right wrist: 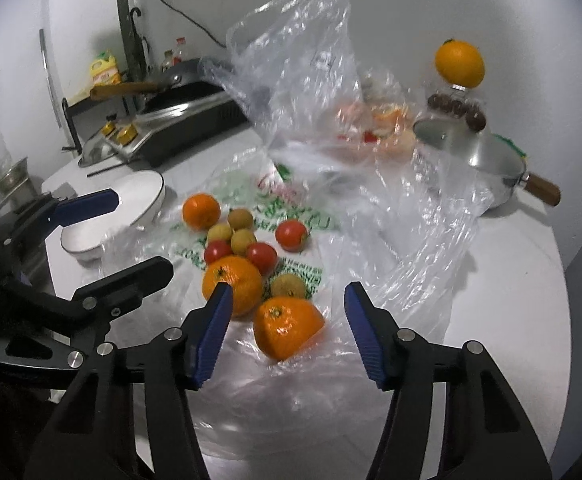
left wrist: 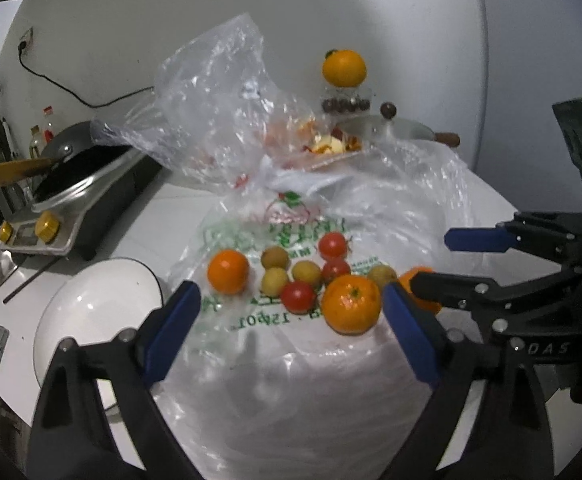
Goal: Organize fruits
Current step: 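Grasp a mandarin with the right gripper while the left gripper grasps another mandarin, then carry both mandarins to the white plate with both grippers, then open both grippers to release the mandarins onto the plate, then move both grippers back over the fruit on the bag, then grasp a yellow-green fruit with the right gripper while the left gripper grasps a cherry tomato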
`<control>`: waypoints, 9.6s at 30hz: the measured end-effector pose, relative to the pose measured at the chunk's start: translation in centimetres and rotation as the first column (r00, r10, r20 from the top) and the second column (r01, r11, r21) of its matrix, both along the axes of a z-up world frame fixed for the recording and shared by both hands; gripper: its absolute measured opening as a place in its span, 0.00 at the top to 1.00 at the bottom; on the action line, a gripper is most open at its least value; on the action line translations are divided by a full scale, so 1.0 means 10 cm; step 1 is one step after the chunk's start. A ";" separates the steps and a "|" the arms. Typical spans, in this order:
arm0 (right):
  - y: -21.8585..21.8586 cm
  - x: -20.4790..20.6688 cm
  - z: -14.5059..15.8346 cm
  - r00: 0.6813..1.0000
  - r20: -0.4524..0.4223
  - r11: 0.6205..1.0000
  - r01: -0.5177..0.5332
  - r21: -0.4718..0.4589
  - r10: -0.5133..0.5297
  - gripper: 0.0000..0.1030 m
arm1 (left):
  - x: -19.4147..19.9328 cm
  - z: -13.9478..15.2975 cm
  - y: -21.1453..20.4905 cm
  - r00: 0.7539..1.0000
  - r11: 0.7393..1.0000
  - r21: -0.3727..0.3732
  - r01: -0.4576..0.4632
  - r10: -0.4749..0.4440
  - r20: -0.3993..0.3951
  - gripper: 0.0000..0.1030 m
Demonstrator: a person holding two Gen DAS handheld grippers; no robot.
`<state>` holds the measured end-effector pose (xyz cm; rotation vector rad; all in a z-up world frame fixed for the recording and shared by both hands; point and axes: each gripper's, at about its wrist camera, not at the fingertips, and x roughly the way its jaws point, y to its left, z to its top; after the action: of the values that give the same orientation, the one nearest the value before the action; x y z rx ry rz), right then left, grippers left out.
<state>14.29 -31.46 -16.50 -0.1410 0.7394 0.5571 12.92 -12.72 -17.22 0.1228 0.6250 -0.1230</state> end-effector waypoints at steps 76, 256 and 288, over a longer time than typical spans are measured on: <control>0.92 -0.09 0.34 0.985 -0.014 0.984 -0.171 0.053 0.172 0.54 | -0.18 0.10 1.01 1.000 0.994 -0.108 0.004 -0.003 0.008 0.54; 0.02 0.41 -0.21 0.993 -0.110 0.997 -0.039 0.066 0.046 0.47 | 0.44 -0.27 0.06 0.993 1.000 0.016 -0.010 0.012 -0.116 0.22; 0.06 0.53 -0.29 0.977 -0.192 0.993 -0.077 0.085 0.092 0.52 | 0.69 -0.53 0.04 0.968 0.999 -0.043 0.020 -0.030 -0.248 0.59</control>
<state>19.56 -30.89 -19.44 -0.0458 0.9048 0.6864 19.82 -12.37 -22.47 0.0766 0.8710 -0.1769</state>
